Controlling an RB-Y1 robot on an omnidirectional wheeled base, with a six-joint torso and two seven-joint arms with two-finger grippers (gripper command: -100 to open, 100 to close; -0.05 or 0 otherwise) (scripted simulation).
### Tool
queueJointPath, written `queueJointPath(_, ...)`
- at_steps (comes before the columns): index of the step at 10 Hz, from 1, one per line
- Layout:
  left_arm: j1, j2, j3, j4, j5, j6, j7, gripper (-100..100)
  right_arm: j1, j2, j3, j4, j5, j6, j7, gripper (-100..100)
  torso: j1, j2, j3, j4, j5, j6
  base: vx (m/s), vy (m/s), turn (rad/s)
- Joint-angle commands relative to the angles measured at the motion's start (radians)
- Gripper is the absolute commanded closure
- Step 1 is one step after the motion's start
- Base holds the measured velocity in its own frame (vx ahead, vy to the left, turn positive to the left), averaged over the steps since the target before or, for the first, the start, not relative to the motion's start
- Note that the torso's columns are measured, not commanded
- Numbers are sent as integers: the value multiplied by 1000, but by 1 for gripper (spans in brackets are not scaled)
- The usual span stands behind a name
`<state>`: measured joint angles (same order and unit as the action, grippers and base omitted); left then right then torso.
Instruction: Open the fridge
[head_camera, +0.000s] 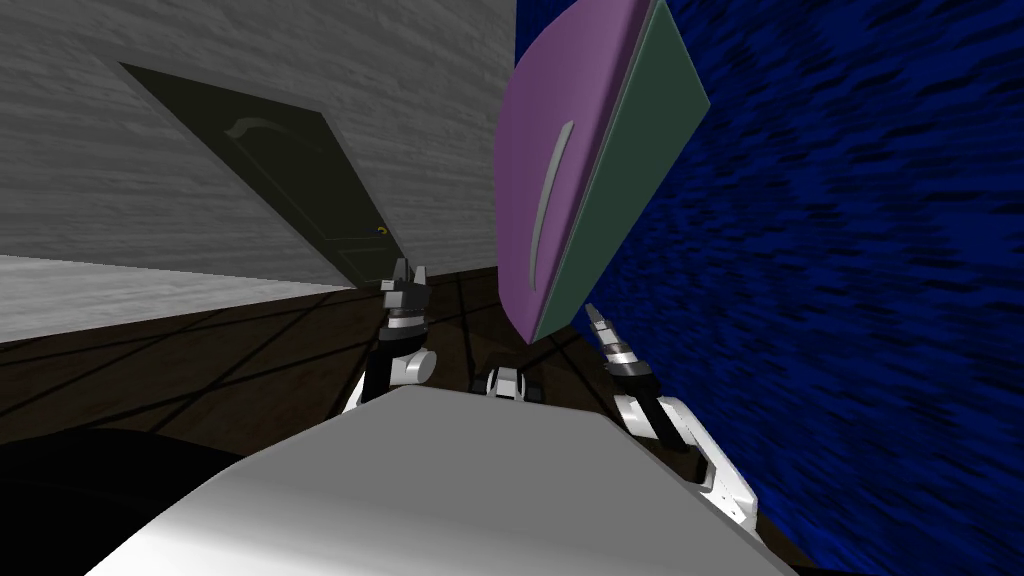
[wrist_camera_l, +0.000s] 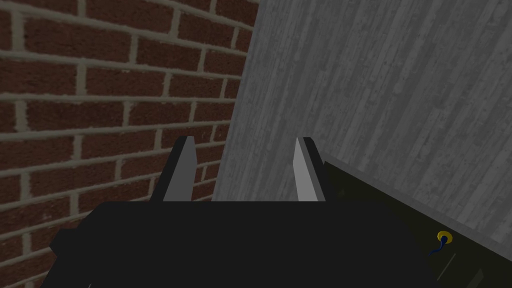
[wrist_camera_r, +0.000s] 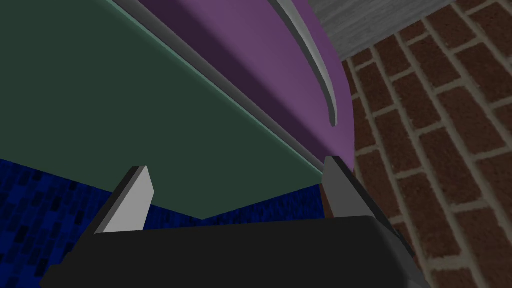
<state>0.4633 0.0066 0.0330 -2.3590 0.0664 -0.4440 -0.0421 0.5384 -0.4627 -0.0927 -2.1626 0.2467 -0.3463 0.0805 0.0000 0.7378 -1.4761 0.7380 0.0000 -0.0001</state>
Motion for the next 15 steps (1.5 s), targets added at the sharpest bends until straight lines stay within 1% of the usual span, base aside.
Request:
queueJointPath(1, 0, 0, 0, 0, 0, 0, 0, 0, 2, -70, -31, 3, 43, 8, 43, -100, 0, 0, 0, 0, 0, 0, 30, 26, 45)
queueJointPath(2, 0, 0, 0, 0, 0, 0, 0, 0, 2, -84, -31, 3, 43, 8, 43, -100, 0, 0, 0, 0, 0, 0, 28, 22, 18)
queueJointPath(3, 0, 0, 0, 0, 0, 0, 0, 0, 2, -121, -52, 7, 73, 14, 70, -100, 0, 0, 0, 0, 0, 0, 28, 25, 39)
queueJointPath(4, 0, 0, 0, 0, 0, 0, 0, 0, 2, -138, -52, 7, 73, 14, 70, -100, 0, 0, 0, 0, 0, 0, 24, 24, 26)
queueJointPath(5, 0, 0, 0, 0, 0, 0, 0, 0, 1, -175, -75, 13, 103, 20, 98, -100, 0, 0, 0, 0, 0, 0, 32, 31, 36)
queueJointPath(6, 0, 0, 0, 0, 0, 0, 0, 0, 1, -193, -75, 13, 103, 20, 98, -100, 0, 0, 0, 0, 0, 0, 31, 27, 29)
queueJointPath(7, 0, 0, 0, 0, 0, 0, 0, 0, 0, -230, -97, 19, 133, 27, 127, -100, 0, 0, 0, 0, 0, 0, 37, 28, 54)
queueJointPath(8, 0, 0, 0, 0, 0, 0, 0, 0, 0, -250, -97, 19, 133, 27, 127, -100, 0, 0, 0, 0, 0, 0, 28, 22, 22)
queueJointPath(9, 0, 0, 0, 0, 0, 0, 0, 0, -1, -286, -120, 26, 164, 33, 156, -100, 0, 0, 0, 0, 0, 0, 29, 29, 40)
queueJointPath(10, 0, 0, 0, 0, 0, 0, 0, 0, -1, -307, -120, 26, 164, 33, 156, -100, 0, 0, 0, 0, 0, 0, 26, 28, 25)
queueJointPath(11, 0, 0, 0, 0, 0, 0, 0, 0, -3, -342, -143, 34, 195, 40, 185, -100, 0, 1, 0, 0, 0, 0, 32, 32, 50)
queueJointPath(12, 0, 0, 0, 0, 0, 0, 0, 0, -3, -366, -143, 34, 195, 40, 185, -100, 0, 0, 0, 0, 0, 0, 25, 30, 21)
queueJointPath(13, 0, 0, 0, 0, 0, 0, 0, 0, -4, -401, -167, 44, 226, 48, 214, -100, 0, 0, 0, 0, 0, 0, 36, 34, 48)
queueJointPath(14, 0, 0, 0, 0, 0, 0, 0, 0, -4, -425, -167, 44, 226, 48, 214, -100, 0, 0, 0, 0, 0, 0, 32, 26, 21)
queueJointPath(15, 0, 0, 0, 0, 0, 0, 0, 0, -7, -459, -190, 56, 257, 55, 244, -100, 0, 0, 0, 0, 0, 0, 30, 28, 44)
